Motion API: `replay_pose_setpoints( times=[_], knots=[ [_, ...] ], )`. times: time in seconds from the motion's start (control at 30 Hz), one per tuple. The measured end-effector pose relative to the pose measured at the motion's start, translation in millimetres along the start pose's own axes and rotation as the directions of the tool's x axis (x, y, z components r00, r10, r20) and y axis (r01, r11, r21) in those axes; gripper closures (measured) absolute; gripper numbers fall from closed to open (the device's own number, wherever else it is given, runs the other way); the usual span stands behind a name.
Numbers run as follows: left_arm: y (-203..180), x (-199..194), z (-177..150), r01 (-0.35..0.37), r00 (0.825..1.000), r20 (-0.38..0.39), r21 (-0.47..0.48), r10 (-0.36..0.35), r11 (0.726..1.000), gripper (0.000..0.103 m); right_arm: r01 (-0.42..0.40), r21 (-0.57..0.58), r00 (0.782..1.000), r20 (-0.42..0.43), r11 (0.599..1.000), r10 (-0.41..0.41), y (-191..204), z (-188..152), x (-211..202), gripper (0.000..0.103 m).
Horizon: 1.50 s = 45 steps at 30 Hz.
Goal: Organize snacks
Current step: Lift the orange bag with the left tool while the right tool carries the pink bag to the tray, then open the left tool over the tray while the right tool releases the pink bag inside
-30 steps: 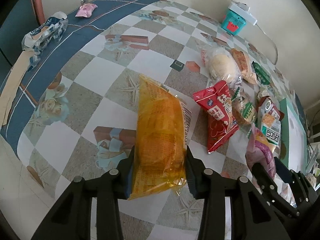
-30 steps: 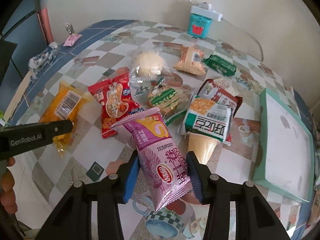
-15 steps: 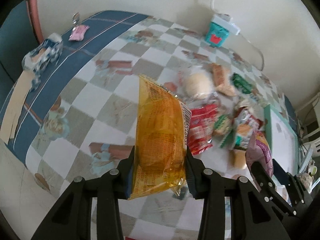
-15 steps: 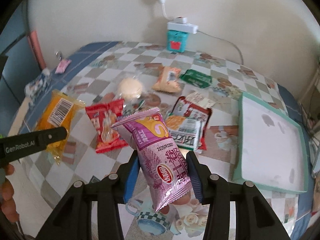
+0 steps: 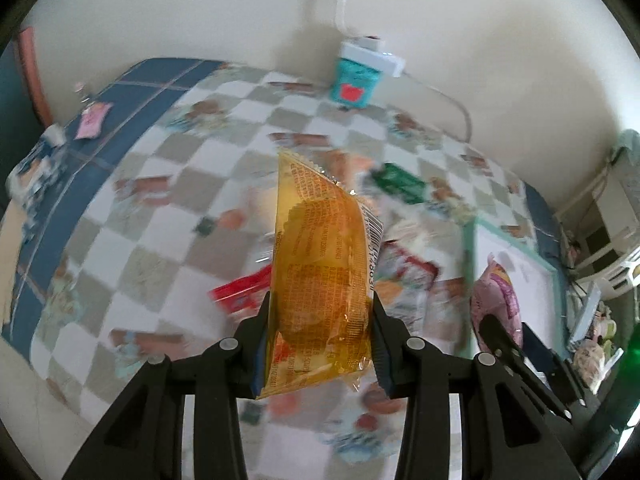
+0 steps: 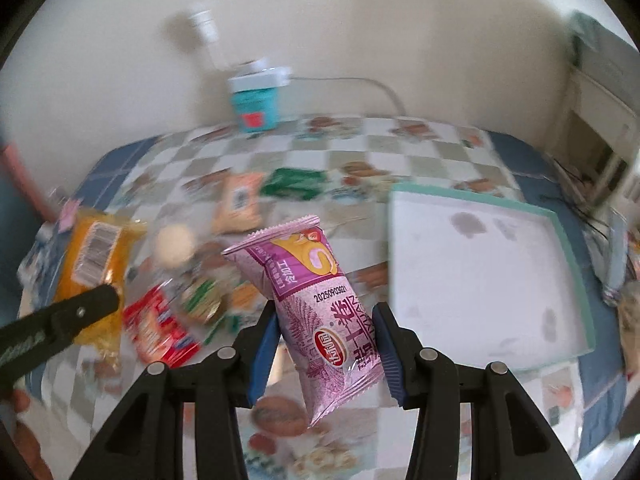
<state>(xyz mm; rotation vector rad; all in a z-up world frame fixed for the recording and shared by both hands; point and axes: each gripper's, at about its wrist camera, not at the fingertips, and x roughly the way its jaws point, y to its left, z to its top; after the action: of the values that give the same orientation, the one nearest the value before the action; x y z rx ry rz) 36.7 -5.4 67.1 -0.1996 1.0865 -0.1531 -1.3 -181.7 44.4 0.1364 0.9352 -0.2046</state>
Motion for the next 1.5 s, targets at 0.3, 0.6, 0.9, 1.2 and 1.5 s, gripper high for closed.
replay_pose_setpoints(
  times=[0.3,0.6,0.9,1.2,1.5],
  knots=[
    [-81.9,34.9,18.6,0.098,0.994,-0.045,0.070,-0.095,0.993,0.060,0.185,0.182,0.982,-0.057,0.966,-0.178,-71.1,23.7,23.3,0.053],
    [-142.9,72.0,22.0,0.155,0.985,-0.097,0.137,-0.142,0.978,0.060,0.306,0.311,0.952,-0.114,0.900,-0.284,-140.7,31.6,44.5,0.053],
    [-199.7,109.7,19.4,0.208,0.973,-0.152,0.229,-0.176,0.951,0.060,0.359,0.441,0.933,-0.200,0.823,-0.300,-204.8,22.2,68.4,0.053],
    [-246.4,146.6,10.4,0.249,0.962,-0.191,0.309,-0.196,0.918,0.060,0.395,0.475,0.918,-0.227,0.786,-0.324,-230.7,20.7,86.6,0.053],
    [-247.7,160.2,11.7,0.214,0.970,-0.177,0.314,-0.165,0.925,0.047,0.392,0.468,0.919,-0.249,0.792,-0.307,-232.3,21.7,99.1,0.048]
  ],
)
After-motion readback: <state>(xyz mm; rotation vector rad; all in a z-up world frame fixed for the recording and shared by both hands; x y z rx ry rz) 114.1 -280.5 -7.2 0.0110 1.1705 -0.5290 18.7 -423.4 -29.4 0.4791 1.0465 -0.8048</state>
